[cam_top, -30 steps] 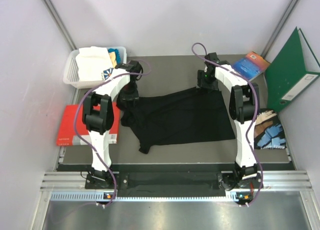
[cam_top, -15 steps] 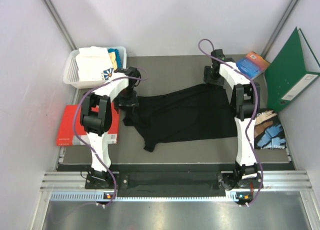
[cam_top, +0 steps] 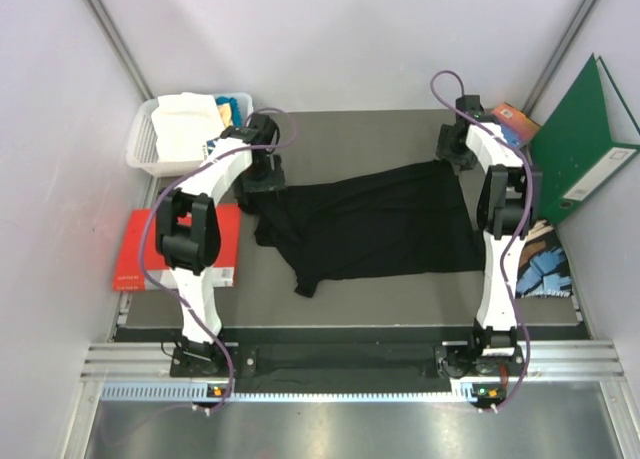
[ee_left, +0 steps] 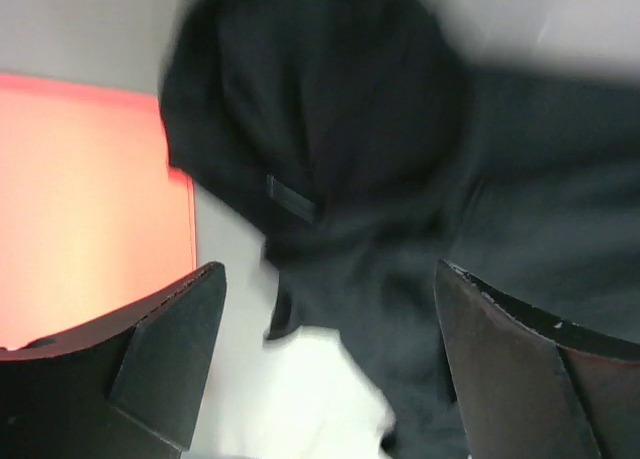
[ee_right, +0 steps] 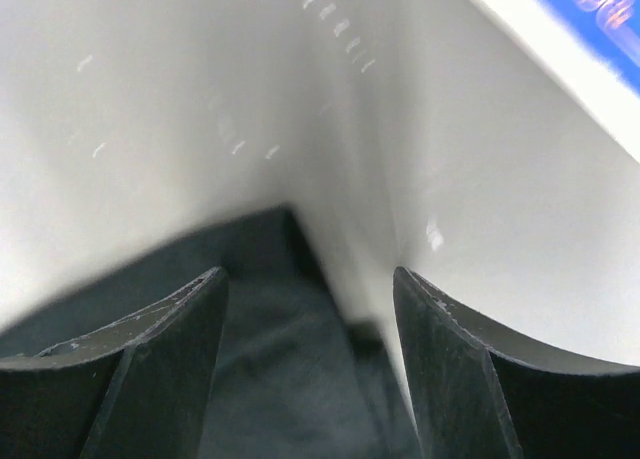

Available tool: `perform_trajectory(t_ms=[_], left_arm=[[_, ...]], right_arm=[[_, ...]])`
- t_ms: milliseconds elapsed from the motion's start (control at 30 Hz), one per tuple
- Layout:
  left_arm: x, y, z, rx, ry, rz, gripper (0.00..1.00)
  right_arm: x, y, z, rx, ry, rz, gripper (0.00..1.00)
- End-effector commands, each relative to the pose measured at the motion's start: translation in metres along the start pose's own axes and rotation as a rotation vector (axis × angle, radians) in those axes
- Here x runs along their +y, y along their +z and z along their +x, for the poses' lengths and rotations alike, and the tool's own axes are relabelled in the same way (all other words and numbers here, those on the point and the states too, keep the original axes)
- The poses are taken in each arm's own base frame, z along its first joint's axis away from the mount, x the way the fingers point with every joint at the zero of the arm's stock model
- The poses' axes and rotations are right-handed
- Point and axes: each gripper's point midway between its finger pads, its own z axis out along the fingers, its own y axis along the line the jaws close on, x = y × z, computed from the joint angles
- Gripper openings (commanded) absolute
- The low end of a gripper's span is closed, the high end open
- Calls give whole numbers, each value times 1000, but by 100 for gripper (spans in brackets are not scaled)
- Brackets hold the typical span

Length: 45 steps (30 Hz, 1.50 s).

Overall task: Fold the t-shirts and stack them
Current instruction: Flatten the tshirt out

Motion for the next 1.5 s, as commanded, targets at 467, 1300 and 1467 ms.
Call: perform_trajectory(t_ms=[467,1300,1467], left_arm=[[32,-21,86,-23,59,126,19],[4,-28,63,-14,118,269,69],[11,-22,74,12,133,241,64]], right_arm=[[236,-141,121,7,-520,-481,0],[254,-13,77,22,-206,-386,0],[217,3,45,-26,-139,-322,0]])
